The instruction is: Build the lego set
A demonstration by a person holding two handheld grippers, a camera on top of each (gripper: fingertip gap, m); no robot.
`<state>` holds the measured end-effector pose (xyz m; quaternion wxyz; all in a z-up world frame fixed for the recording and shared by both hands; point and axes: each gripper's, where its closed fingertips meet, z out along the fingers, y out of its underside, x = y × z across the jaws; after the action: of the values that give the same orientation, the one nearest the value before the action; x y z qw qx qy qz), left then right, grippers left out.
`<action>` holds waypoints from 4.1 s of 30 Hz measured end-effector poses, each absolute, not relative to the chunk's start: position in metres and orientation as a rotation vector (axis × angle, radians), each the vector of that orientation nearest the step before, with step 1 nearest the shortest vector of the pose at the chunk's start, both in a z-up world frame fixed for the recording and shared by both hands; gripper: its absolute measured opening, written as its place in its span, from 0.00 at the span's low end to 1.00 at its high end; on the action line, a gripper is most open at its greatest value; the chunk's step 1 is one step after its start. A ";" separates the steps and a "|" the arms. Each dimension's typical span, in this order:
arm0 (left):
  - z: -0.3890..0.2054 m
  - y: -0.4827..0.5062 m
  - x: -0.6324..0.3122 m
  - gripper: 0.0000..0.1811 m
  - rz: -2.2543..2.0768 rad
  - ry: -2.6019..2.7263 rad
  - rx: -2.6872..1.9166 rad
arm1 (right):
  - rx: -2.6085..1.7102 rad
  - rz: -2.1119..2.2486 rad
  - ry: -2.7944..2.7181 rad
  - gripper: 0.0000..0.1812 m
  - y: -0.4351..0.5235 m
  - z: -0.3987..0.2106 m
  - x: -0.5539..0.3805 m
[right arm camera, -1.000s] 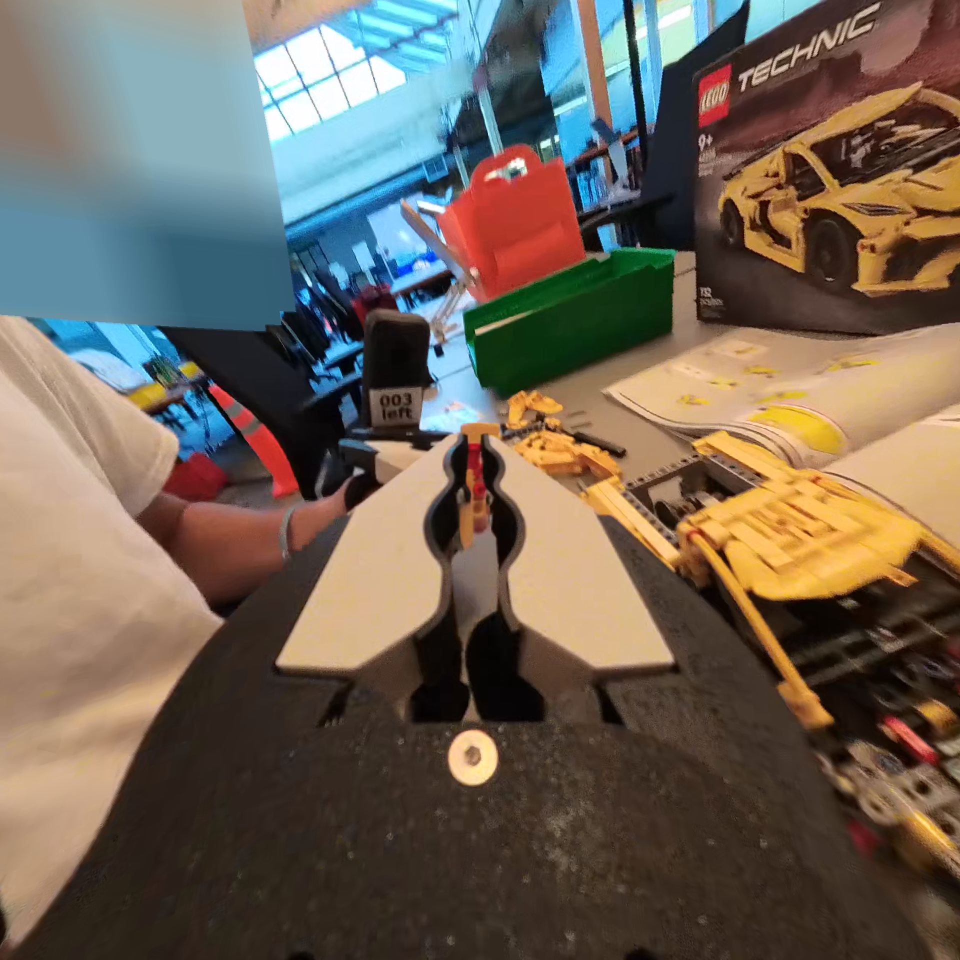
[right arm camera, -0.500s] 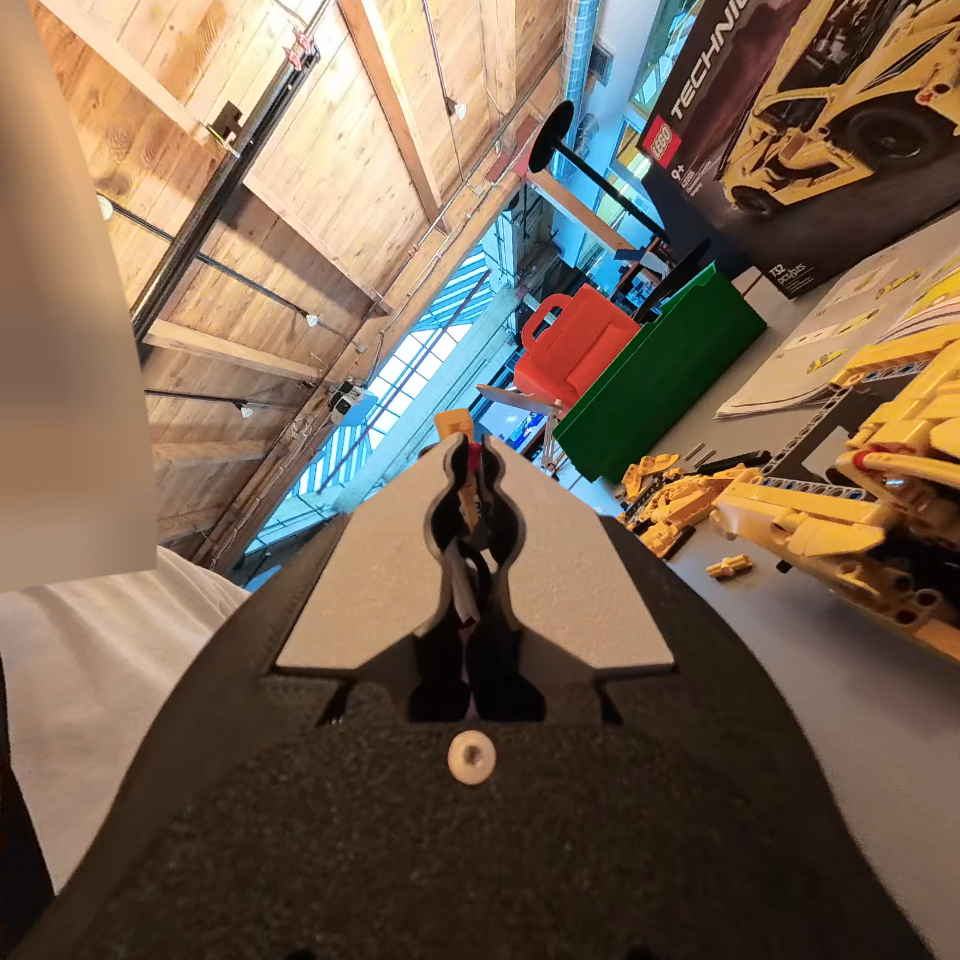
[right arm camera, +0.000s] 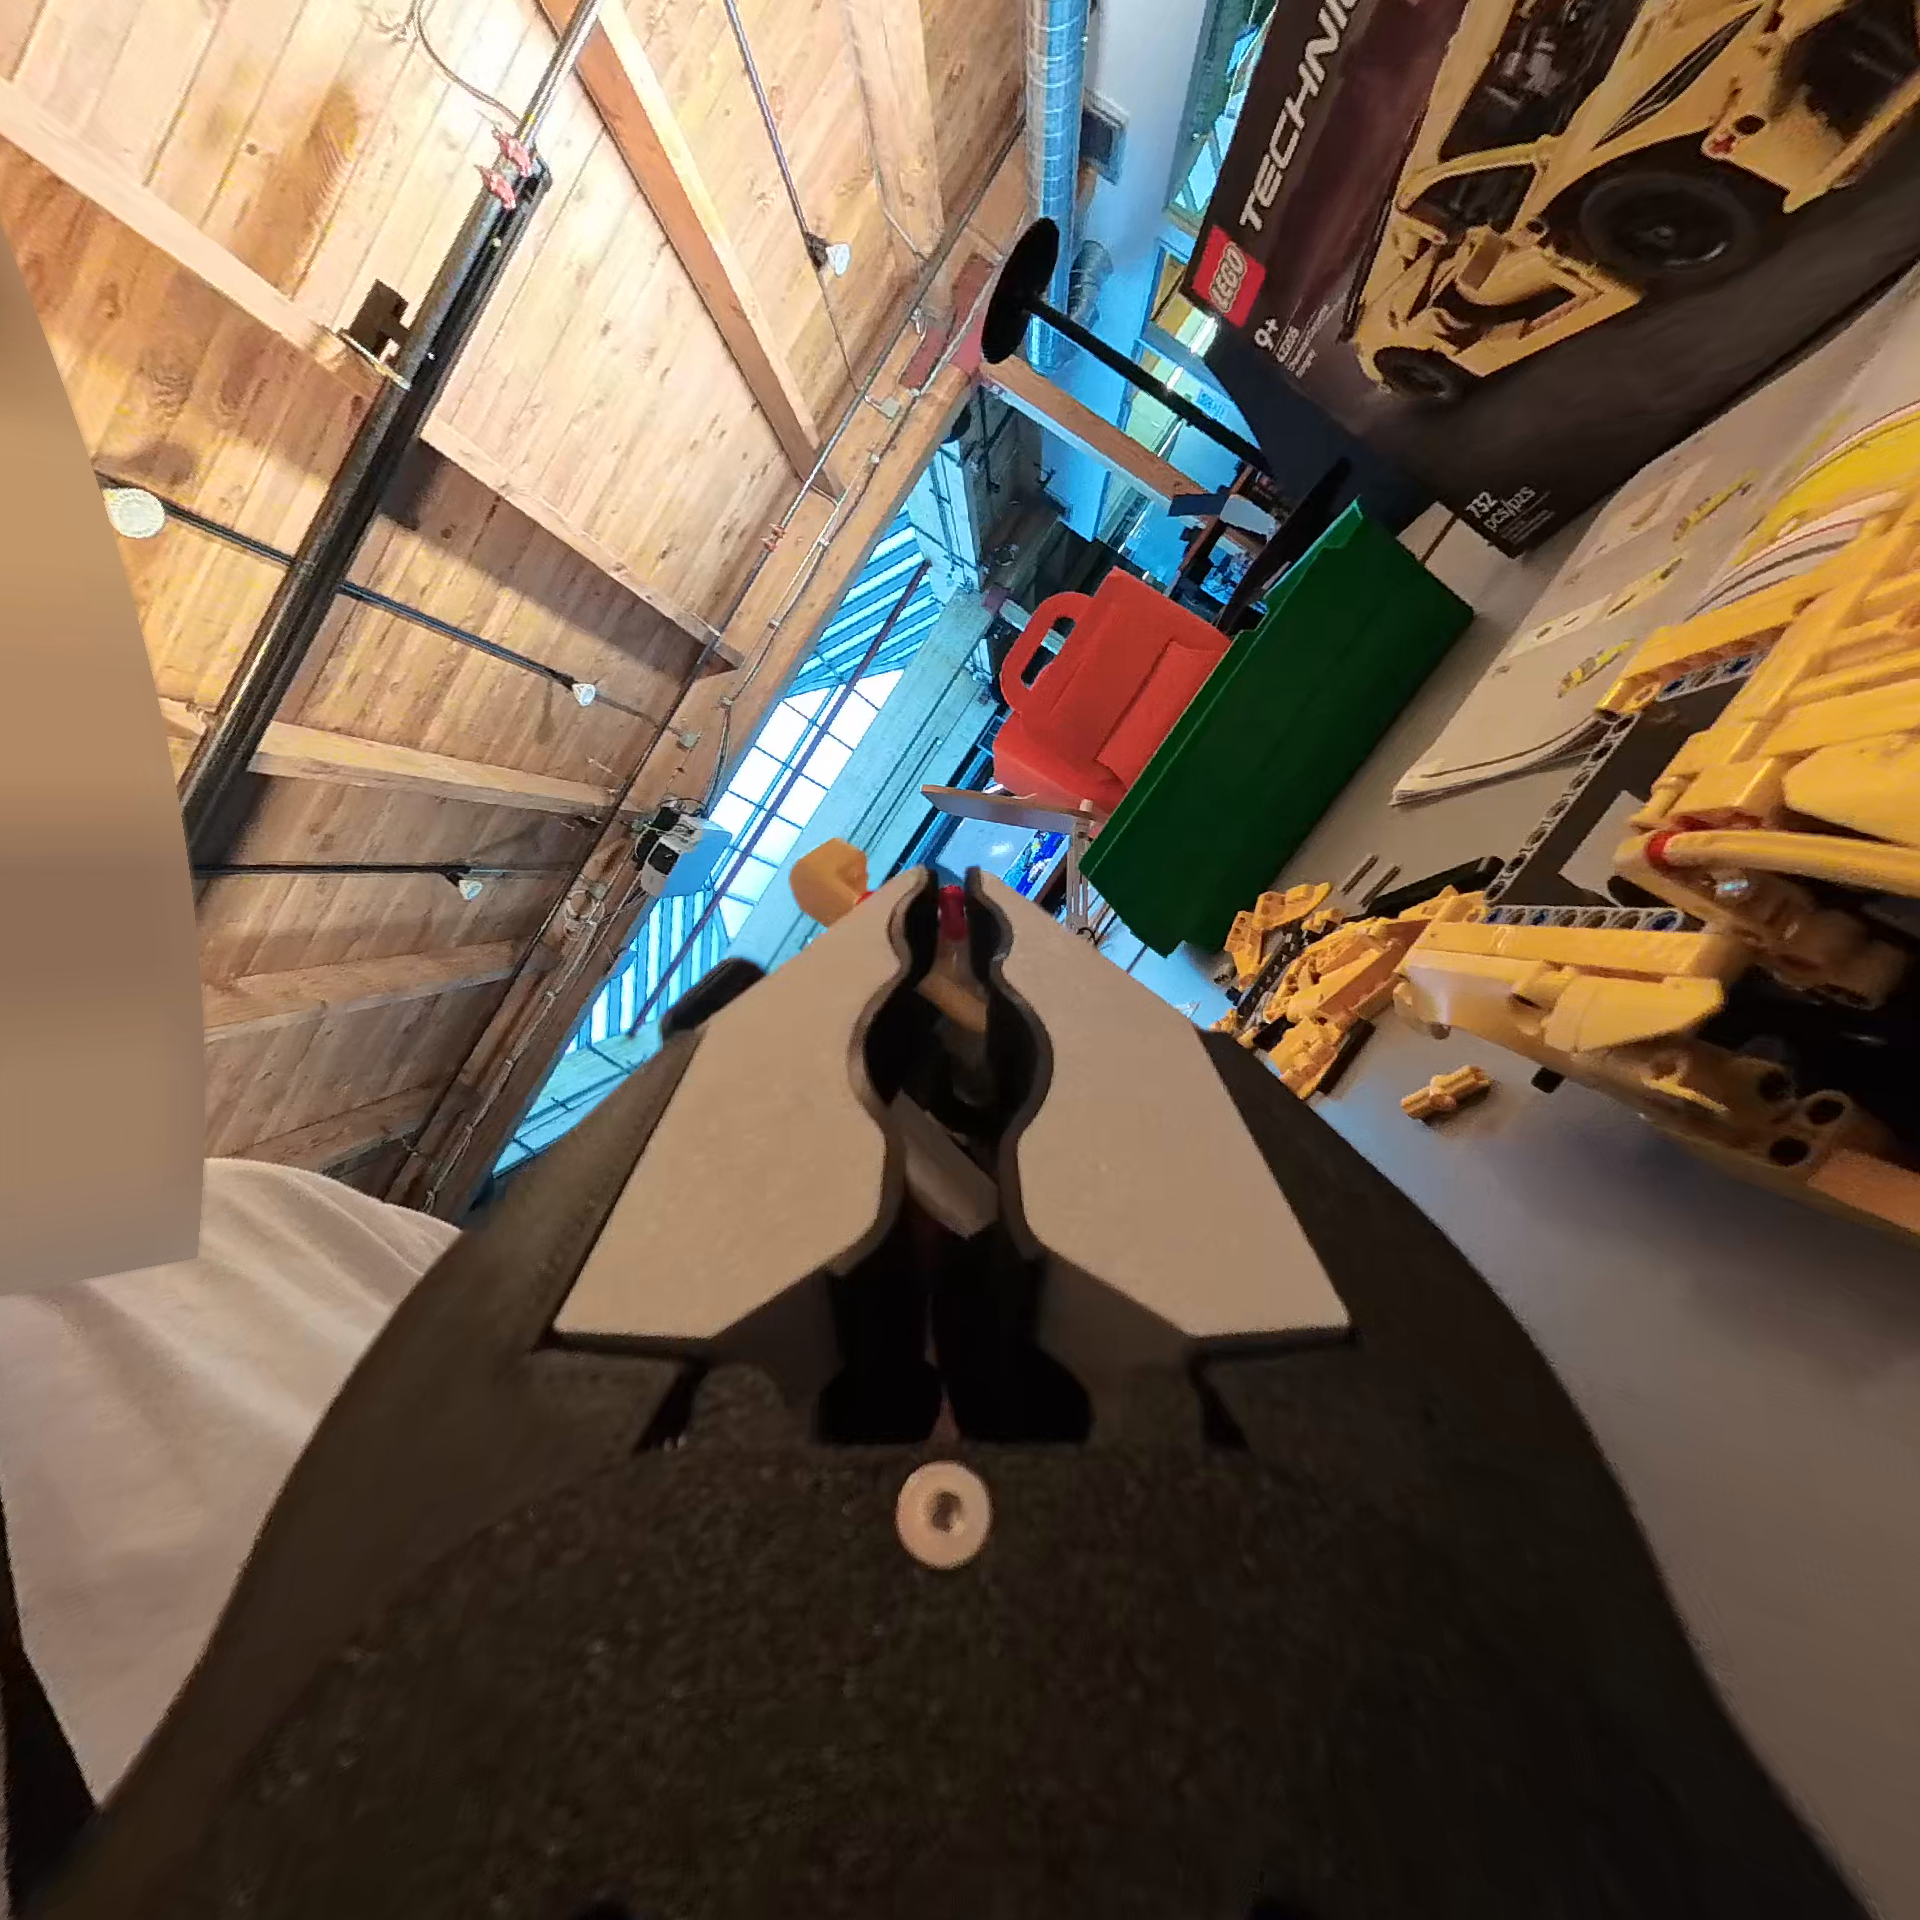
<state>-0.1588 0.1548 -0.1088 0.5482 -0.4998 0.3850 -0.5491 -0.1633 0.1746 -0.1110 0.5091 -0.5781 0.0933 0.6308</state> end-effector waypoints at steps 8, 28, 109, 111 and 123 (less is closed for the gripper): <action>-0.110 0.154 -0.156 0.04 -1.043 0.976 -1.125 | -1.414 1.429 0.251 0.02 0.174 -0.109 -0.163; -0.103 0.151 -0.160 0.04 -1.124 0.945 -1.098 | -1.445 1.404 0.100 0.02 0.164 -0.106 -0.159; -0.098 0.127 -0.159 0.04 -1.585 0.960 -1.117 | -1.715 0.656 -0.634 0.02 0.150 -0.091 -0.167; -0.101 0.126 -0.158 0.04 -1.563 0.978 -1.127 | -1.723 0.630 -0.629 0.02 0.152 -0.094 -0.166; -0.114 0.142 -0.158 0.04 -1.530 0.950 -1.242 | -2.089 0.279 -0.857 0.02 0.087 -0.226 -0.001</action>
<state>-0.1581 0.1417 -0.1141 0.4593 -0.5043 0.3857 -0.6212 -0.0008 0.0873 -0.2256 0.4197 -0.8334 -0.3419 0.1112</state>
